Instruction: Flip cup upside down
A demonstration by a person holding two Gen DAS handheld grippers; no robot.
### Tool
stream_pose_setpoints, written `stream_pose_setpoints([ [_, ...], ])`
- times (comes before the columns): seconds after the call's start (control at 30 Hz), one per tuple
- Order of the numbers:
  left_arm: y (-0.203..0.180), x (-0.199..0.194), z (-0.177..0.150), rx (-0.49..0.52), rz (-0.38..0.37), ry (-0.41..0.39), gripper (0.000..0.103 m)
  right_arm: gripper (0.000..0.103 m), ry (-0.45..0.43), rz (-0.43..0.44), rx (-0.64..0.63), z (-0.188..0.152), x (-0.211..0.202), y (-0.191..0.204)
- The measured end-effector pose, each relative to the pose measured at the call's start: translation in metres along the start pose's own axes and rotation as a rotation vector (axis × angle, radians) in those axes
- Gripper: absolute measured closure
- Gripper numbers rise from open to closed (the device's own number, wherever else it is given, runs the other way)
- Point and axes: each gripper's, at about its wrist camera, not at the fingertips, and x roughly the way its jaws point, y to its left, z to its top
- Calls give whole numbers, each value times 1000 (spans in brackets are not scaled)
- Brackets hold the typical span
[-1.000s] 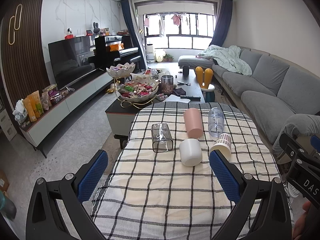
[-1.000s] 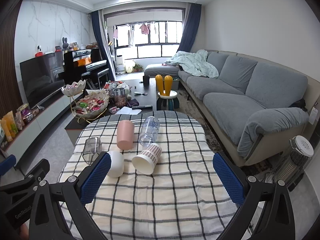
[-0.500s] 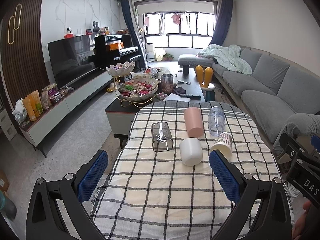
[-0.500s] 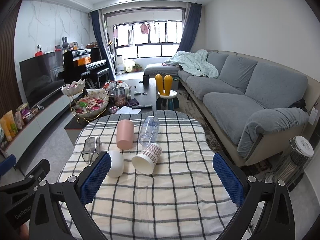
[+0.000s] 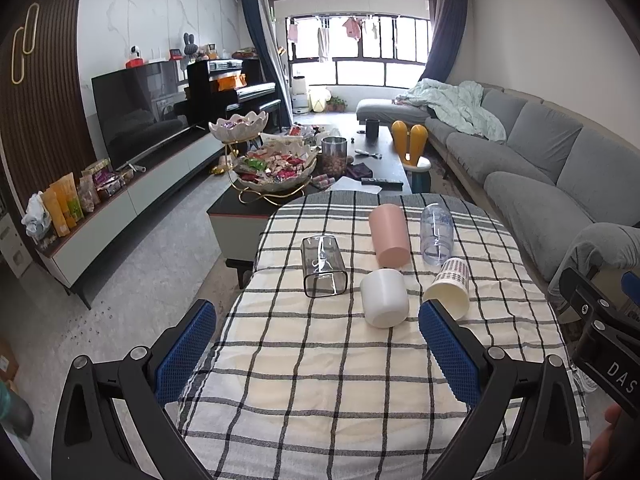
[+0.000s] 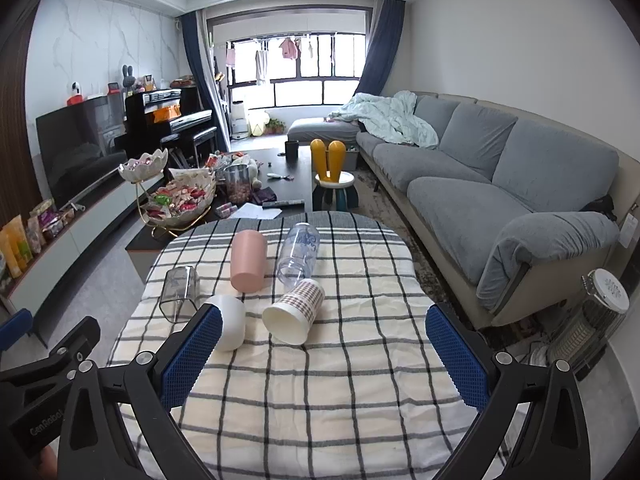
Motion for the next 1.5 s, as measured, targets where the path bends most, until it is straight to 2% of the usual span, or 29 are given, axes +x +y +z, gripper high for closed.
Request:
stream_pose_setpoints([
  [0.3, 1, 30, 9, -3, -7, 70, 0, 1, 45, 5, -5, 10, 26, 9],
  [0.6, 3, 82, 30, 3, -22, 205, 0, 1, 121, 4, -8, 28, 75, 28],
  [0.9, -1, 155, 52, 54, -13, 369, 0, 1, 151, -6, 7, 49, 128, 42],
  [1.07, -2, 200, 63, 47, 1, 455, 0, 1, 186, -14, 17, 59, 161, 47],
  [1.3, -13, 262, 76, 55, -21, 614, 0, 1, 253, -18, 19, 67, 208, 54],
  [1.5, -17, 316, 76, 54, 21, 769, 0, 1, 327, -26, 4, 78, 259, 59],
])
